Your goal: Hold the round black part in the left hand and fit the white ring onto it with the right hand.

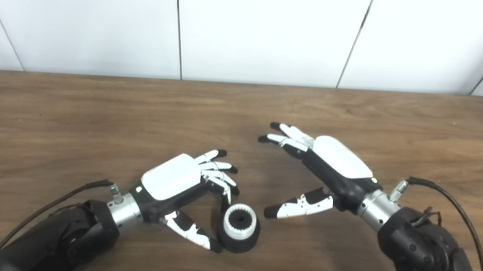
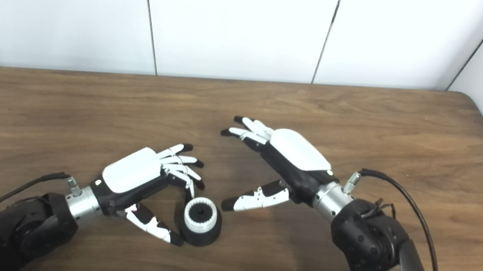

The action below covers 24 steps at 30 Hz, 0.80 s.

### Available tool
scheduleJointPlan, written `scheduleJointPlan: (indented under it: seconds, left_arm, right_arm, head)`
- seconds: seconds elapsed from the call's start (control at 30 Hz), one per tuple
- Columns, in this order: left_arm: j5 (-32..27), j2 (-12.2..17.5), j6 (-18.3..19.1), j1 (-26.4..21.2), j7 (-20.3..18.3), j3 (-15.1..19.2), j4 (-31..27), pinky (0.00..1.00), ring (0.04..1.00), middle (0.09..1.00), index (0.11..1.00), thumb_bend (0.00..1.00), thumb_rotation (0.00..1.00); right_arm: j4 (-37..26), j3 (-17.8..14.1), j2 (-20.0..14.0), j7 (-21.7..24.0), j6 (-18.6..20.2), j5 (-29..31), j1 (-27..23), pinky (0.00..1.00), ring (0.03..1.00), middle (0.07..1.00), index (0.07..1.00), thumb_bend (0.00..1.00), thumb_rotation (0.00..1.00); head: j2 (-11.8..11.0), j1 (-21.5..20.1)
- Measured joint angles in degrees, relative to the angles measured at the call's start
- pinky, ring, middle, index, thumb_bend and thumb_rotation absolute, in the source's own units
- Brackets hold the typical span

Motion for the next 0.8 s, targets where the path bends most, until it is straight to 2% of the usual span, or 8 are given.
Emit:
scheduleJointPlan:
  seconds: [0.3,0.4,0.43,0.47,0.5,0.57,0.63,0.8]
  left_arm:
    - [-1.31,0.77,-0.02,0.31,2.66,-0.27,1.37,0.96,0.851,0.701,0.483,0.52,0.05]
    - [-1.91,0.75,-0.02,0.91,2.16,0.86,1.46,0.95,0.854,0.753,0.491,0.52,0.06]
    - [-2.35,0.76,-0.03,1.19,1.64,1.44,1.5,0.94,0.856,0.775,0.567,0.75,0.1]
    - [-2.7,0.77,-0.02,1.54,1.21,2.09,1.5,0.94,0.857,0.789,0.614,0.88,0.12]
    - [-3.27,0.76,0.01,1.86,0.31,2.79,1.48,0.93,0.881,0.844,0.704,0.94,0.17]
    - [-5.01,0.73,0.1,2.78,-2.44,5.09,1.25,0.93,0.917,0.926,0.835,0.99,0.26]
    - [-6.12,0.75,0.7,3.83,-4.73,7.66,0.53,0.93,0.936,0.962,0.908,1.0,0.29]
    - [-8.54,0.67,4.21,5.95,-8.58,13.75,-0.28,0.96,0.968,0.981,0.983,1.0,0.36]
  right_arm:
    - [3.13,-2.66,4.88,-7.06,2.85,1.59,6.16,0.88,0.988,0.98,0.914,0.5,0.65]
    - [3.63,-3.48,5.62,-9.5,2.95,2.5,7.38,0.89,0.981,0.974,0.916,0.48,0.68]
    - [4.01,-3.97,6.07,-10.45,2.93,2.98,7.72,0.89,0.978,0.972,0.917,0.47,0.68]
    - [4.51,-4.36,6.54,-11.3,2.93,3.36,8.02,0.89,0.977,0.971,0.917,0.47,0.68]
    - [5.08,-4.57,6.84,-12.01,2.94,3.89,8.36,0.9,0.975,0.971,0.921,0.46,0.69]
    - [5.72,-4.99,7.56,-13.17,2.95,5.07,9.16,0.91,0.974,0.972,0.93,0.45,0.72]
    - [6.36,-5.47,8.45,-14.37,2.8,6.25,9.78,0.91,0.967,0.969,0.932,0.45,0.74]
    - [8.29,-6.29,9.67,-17.61,1.97,9.09,9.92,0.89,0.949,0.971,0.943,0.47,0.74]
  head:
    - [-1.14,-1.23]
    - [-1.23,-1.5]
    - [-1.32,-1.5]
    - [-1.32,-1.5]
    - [-1.32,-1.5]
    - [-1.41,-1.58]
    - [-1.58,-1.15]
    - [-1.76,-0.27]
